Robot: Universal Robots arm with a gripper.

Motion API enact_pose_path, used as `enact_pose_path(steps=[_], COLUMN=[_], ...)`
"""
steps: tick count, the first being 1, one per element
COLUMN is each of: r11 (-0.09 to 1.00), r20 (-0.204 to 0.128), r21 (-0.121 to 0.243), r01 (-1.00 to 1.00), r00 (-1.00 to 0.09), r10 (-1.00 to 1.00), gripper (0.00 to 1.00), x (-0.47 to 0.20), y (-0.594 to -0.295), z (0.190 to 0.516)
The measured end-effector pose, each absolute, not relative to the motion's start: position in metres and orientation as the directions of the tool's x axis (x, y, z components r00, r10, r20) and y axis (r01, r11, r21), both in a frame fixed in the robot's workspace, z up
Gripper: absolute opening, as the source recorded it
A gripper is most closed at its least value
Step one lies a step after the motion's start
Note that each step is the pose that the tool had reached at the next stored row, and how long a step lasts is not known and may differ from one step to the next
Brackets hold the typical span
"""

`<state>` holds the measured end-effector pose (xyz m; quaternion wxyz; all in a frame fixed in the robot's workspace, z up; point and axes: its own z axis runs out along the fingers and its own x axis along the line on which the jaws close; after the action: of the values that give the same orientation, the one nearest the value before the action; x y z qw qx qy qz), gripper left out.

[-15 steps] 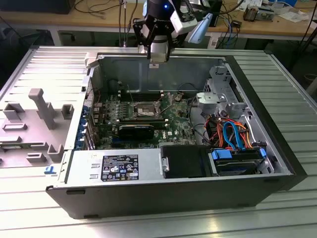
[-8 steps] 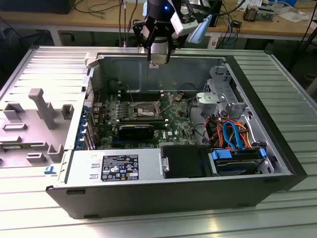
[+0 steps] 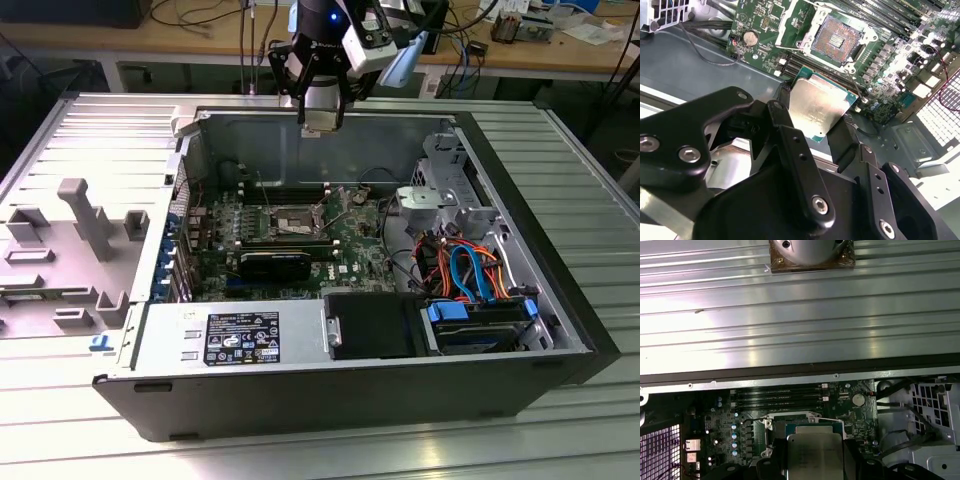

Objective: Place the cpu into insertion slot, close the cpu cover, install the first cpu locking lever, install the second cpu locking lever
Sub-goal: 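Place the cpu into insertion slot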

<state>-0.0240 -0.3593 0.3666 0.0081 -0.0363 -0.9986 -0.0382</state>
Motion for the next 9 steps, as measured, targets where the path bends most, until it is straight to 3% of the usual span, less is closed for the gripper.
enact_pose_path(steps=[9], r11=[0.994], r20=[0.019], r21=[0.076], r01=[0.074], r00=[-0.997], r10=[0.072], gripper=[0.54], x=[-0.024], y=[-0.3593], z=[0.3665])
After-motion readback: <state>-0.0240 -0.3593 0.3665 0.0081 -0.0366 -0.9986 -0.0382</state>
